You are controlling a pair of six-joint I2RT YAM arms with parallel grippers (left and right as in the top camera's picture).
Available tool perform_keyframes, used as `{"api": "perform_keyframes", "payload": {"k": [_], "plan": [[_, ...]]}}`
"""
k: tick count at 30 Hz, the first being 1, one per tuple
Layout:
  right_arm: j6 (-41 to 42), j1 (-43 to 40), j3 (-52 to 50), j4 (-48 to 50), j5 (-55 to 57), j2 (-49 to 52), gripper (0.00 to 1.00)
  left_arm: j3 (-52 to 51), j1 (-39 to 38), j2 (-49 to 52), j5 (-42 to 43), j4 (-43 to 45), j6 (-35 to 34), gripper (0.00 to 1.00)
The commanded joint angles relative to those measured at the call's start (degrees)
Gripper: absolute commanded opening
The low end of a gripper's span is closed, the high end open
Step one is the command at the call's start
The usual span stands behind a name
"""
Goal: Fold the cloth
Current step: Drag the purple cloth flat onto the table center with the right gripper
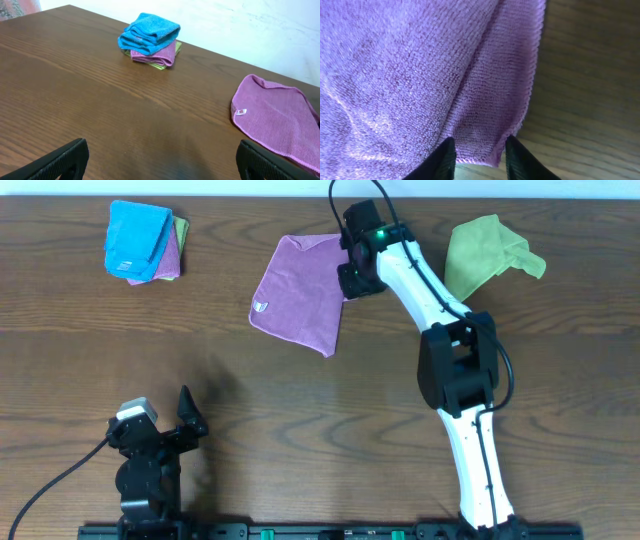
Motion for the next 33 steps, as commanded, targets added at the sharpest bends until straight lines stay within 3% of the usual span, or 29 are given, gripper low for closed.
{"api": "perform_keyframes", "payload": {"k": [1,7,11,18,21,25,28,30,31,33], "plan": [[0.59,-0.26,0.37,0.22,-0.39,0.85,0.23,-1.38,-0.28,-0.26,-1.01,-0.7,0.83,0.95],[0.59,-0.37,0.37,0.2,0.13,0.85,0.02,-1.38,-0.28,-0.26,-1.01,-0.7,0.83,0.96],[0.59,-0.37,0.39,-1.22,2.64,0.85,0.02,-1.38,-0.28,-0.26,-1.01,-0.7,0.83,0.95],[3.5,-0.76,0.46,-9.22,16.41,0.79,0.01,-1.38,-0.28,-0.26,-1.01,-0.7,0.83,0.96],[7.08,-1.27,0.57,-13.22,25.97,0.66,0.01,-1.38,-0.28,-0.26,-1.01,-0.7,0.83,0.96],[18.8,-1.38,0.57,-19.8,52.52,0.57,0.02,-1.38,-0.28,-0.26,-1.01,-0.7,0.83,0.95],[18.95,-1.38,0.57,-22.25,58.75,0.57,0.04,-1.38,-0.28,-0.26,-1.01,-0.7,0.83,0.95],[18.6,-1.38,0.57,-23.1,59.6,0.57,0.7,-1.38,-0.28,-0.26,-1.01,-0.7,0.83,0.95],[17.86,-1.29,0.57,-23.19,59.56,0.57,0.86,-1.38,-0.28,-0.26,-1.01,-0.7,0.83,0.95],[15.19,-1.25,0.57,-23.1,58.47,0.57,0.91,-1.38,-0.28,-0.26,-1.01,-0.7,0.83,0.95]]}}
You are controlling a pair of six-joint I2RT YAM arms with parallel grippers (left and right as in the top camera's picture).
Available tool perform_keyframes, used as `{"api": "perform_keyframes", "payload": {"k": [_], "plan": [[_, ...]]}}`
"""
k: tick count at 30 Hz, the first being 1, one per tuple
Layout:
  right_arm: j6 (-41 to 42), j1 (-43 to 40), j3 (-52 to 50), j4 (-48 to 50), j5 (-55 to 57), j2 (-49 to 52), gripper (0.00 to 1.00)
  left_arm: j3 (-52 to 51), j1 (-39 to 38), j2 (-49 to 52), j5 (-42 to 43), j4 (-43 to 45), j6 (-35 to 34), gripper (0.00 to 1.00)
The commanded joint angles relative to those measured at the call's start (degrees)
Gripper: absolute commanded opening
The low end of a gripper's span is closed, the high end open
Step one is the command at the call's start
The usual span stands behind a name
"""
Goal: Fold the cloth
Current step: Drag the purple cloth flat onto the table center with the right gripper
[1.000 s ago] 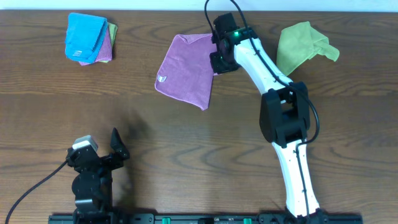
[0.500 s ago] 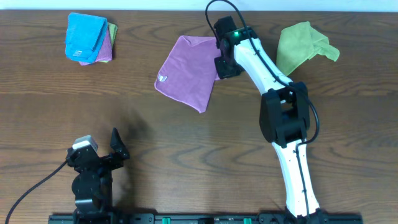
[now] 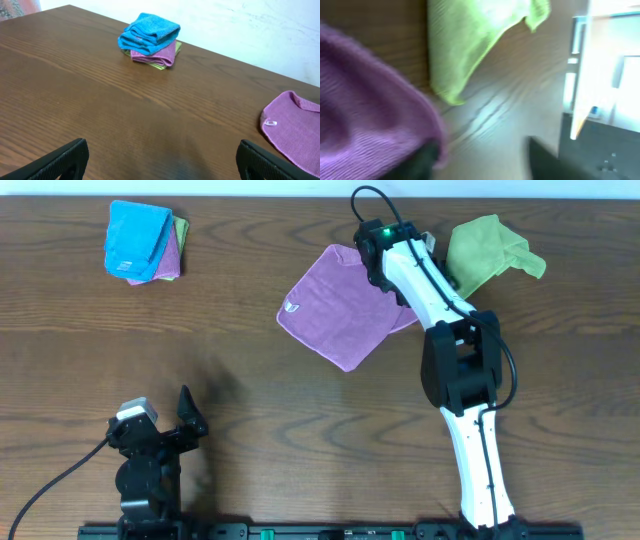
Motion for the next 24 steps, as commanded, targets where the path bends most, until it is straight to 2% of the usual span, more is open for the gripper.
{"api": "perform_keyframes", "payload": {"k": [1,7,14,15,16,18,19,22,24], "plan": [[-2.1,-0.02,0.55,0.0,3.1,0.55,0.92,-1.38,-0.28,-0.26,-1.01,-0.7,0.83,0.95],[-10.73,-0.09,0.55,2.1,-20.0,0.52,0.78,-1.38,-0.28,-0.26,-1.01,-0.7,0.83,0.95],[-13.22,0.48,0.55,7.74,-28.76,-0.37,0.4,-1.38,-0.28,-0.26,-1.01,-0.7,0.83,0.95],[-13.75,0.46,0.55,8.55,-28.74,-0.37,0.4,-1.38,-0.28,-0.26,-1.01,-0.7,0.83,0.95],[-14.12,0.22,0.55,8.63,-28.61,-0.37,0.46,-1.38,-0.28,-0.26,-1.01,-0.7,0.83,0.95],[-14.12,-0.07,0.55,8.39,-28.3,-0.37,0.71,-1.38,-0.28,-0.26,-1.01,-0.7,0.83,0.95],[-14.08,-0.04,0.57,8.39,-27.08,-0.42,0.78,-1.38,-0.28,-0.26,-1.01,-0.7,0.83,0.95],[-14.08,-0.04,0.81,8.44,-23.41,-1.33,0.79,-1.38,-0.28,-0.26,-1.01,-0.7,0.83,0.95],[-14.08,0.0,1.33,8.5,-24.94,-2.27,0.78,-1.38,-0.28,-0.26,-1.01,-0.7,0.83,0.95]]}}
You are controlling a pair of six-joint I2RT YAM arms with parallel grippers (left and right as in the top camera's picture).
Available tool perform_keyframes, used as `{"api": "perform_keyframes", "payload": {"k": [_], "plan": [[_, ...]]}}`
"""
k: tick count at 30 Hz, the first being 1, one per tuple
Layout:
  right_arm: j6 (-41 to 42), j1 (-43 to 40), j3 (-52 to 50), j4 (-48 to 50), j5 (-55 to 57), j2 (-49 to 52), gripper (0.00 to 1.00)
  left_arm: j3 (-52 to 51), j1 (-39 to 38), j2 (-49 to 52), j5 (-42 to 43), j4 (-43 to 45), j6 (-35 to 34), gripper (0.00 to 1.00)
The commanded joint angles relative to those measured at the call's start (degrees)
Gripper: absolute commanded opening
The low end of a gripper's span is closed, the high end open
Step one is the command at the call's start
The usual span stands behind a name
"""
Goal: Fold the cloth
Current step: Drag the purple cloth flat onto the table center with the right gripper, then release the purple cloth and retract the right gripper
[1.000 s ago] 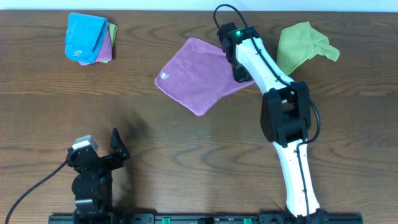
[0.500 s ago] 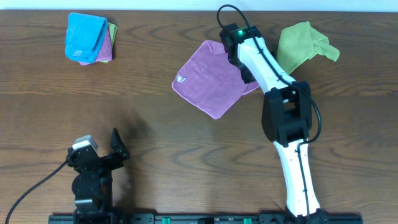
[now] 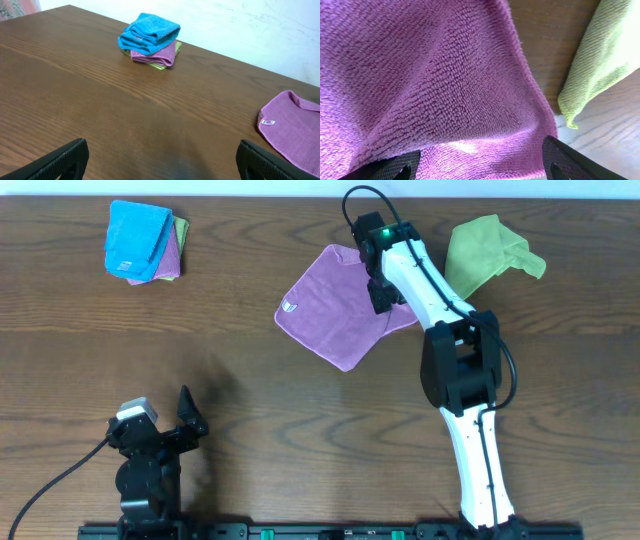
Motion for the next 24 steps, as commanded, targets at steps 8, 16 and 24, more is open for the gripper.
{"api": "perform_keyframes", "payload": {"k": [8,16,24], "plan": [[-5.11,-0.02,1.55,-4.85,-12.59,-7.13,0.65,-1.38,-0.28,-0.26,-1.01,-0.7,0.83,0.95],[-8.7,0.11,1.55,-9.6,-17.62,-13.0,0.64,-1.38,-0.28,-0.26,-1.01,-0.7,0.83,0.95],[-13.68,4.79,-0.04,-0.57,-29.7,-11.54,0.31,-1.38,-0.28,-0.26,-1.01,-0.7,0.83,0.95]]}}
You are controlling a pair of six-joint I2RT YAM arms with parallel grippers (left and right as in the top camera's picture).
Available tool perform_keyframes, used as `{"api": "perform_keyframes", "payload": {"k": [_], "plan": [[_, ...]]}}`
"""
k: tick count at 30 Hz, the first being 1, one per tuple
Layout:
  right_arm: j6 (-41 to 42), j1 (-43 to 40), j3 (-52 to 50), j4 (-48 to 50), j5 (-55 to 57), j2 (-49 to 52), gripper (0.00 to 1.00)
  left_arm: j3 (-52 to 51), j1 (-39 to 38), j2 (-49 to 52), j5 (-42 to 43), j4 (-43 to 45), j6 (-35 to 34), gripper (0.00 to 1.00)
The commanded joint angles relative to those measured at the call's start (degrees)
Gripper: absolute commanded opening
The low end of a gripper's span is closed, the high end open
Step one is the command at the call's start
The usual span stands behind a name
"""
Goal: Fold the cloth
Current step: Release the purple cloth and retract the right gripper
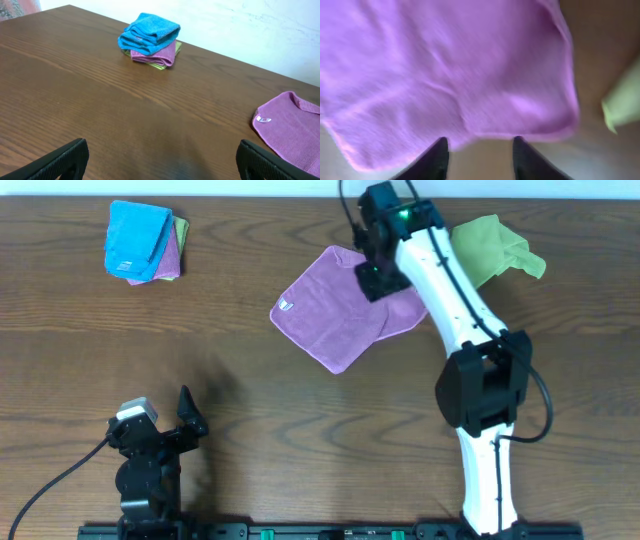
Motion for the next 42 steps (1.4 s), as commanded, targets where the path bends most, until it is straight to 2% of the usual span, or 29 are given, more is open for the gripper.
{"api": "perform_keyframes", "payload": {"k": [1,3,4,9,10,12,15,16,21,28,32,37,41,42], "plan": [[-2.95,3.78,-0.09,3.02,-6.27,1.42,0.24,-1.38,-0.28,-0.26,-1.01,-0.7,0.83,0.96],[-3.52,6.25,-0.09,6.34,-6.97,3.45,0.06,-1.38,-0.28,-0.26,-1.01,-0.7,0.83,0.96],[-3.52,7.1,-0.09,7.32,-6.93,4.46,0.02,-1.38,-0.28,-0.26,-1.01,-0.7,0.83,0.95],[-0.81,8.15,-0.09,8.15,-7.06,7.67,0.02,-1.38,-0.28,-0.26,-1.01,-0.7,0.83,0.95],[-0.63,8.17,-0.07,7.76,-7.15,7.67,0.05,-1.38,-0.28,-0.26,-1.01,-0.7,0.83,0.95],[-0.7,8.09,0.46,6.23,-7.19,6.88,0.35,-1.38,-0.28,-0.26,-1.01,-0.7,0.83,0.96],[-0.7,7.65,0.74,2.45,-7.17,3.48,0.61,-1.38,-0.28,-0.26,-1.09,-0.37,0.85,0.95],[-0.7,7.56,0.74,0.87,-7.17,1.95,0.64,-1.38,-0.28,-0.26,-1.16,0.2,0.83,0.95],[0.26,7.56,0.68,-6.69,-6.05,-6.32,0.64,-1.38,-0.28,-0.26,-1.01,1.16,0.83,0.96],[2.49,7.56,-1.4,-10.49,-1.97,-28.98,0.7,-1.38,-0.28,-0.26,1.99,3.82,0.63,0.96],[4.5,7.87,-14.14,-9.35,2.64,-42.03,0.7,-1.38,-0.28,-0.26,2.01,9.35,0.63,0.95],[8.09,8.2,-43.5,2.93,6.95,-64.59,0.72,-1.38,-0.28,-0.26,2.86,15.15,0.48,0.95],[10.86,7.61,-62.55,14.1,7.37,-80.61,0.93,-1.38,-0.28,-0.26,5.49,17.97,-0.85,0.96],[12.55,7.56,-65.96,15.56,7.37,-83.34,0.95,-1.38,-0.28,-0.26,5.95,19.26,-2.56,0.96]]}}
